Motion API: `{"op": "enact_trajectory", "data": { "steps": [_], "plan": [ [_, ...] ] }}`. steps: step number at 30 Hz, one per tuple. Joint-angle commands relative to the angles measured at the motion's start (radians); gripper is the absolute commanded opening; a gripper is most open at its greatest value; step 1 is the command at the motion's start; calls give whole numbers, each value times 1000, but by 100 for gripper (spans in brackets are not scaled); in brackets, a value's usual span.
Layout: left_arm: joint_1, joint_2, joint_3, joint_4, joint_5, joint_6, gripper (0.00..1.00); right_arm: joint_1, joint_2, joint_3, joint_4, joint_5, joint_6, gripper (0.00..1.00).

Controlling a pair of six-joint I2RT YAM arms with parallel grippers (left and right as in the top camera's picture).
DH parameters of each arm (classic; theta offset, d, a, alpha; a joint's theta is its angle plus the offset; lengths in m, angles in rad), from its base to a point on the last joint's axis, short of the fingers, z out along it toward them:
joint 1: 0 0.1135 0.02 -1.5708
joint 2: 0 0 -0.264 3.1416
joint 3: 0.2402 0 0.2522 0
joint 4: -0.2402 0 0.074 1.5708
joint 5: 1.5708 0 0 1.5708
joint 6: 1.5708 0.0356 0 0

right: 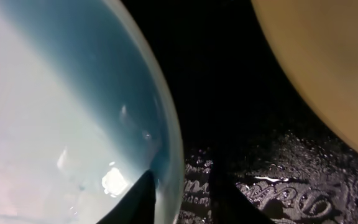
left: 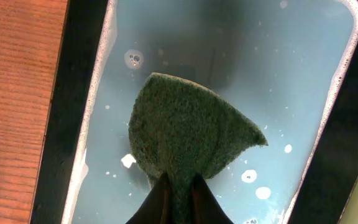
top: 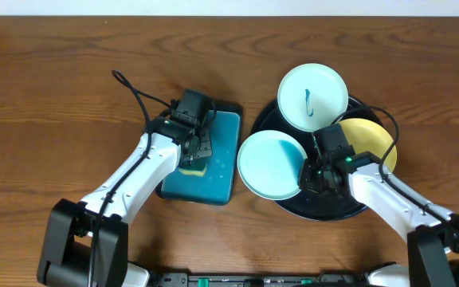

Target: Clean dirty plates on tray and stack at the side

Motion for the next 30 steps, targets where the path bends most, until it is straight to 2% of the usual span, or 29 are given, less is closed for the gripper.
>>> {"op": "enact_trajectory", "data": {
  "steps": [1, 5, 19, 30],
  "plan": [
    [0, 3, -4, 0, -9, 17, 7, -5, 15, 5, 13, -8, 27, 20],
    [0, 3, -4, 0, -9, 17, 8, -5, 16, 5, 15, 6, 39, 1],
    [0, 3, -5, -3, -9, 17, 8, -6, 1, 7, 30, 47, 14, 1],
    [2, 3, -15, -3, -10, 17, 8, -6, -182, 20, 7, 263, -60, 1]
  ]
}}
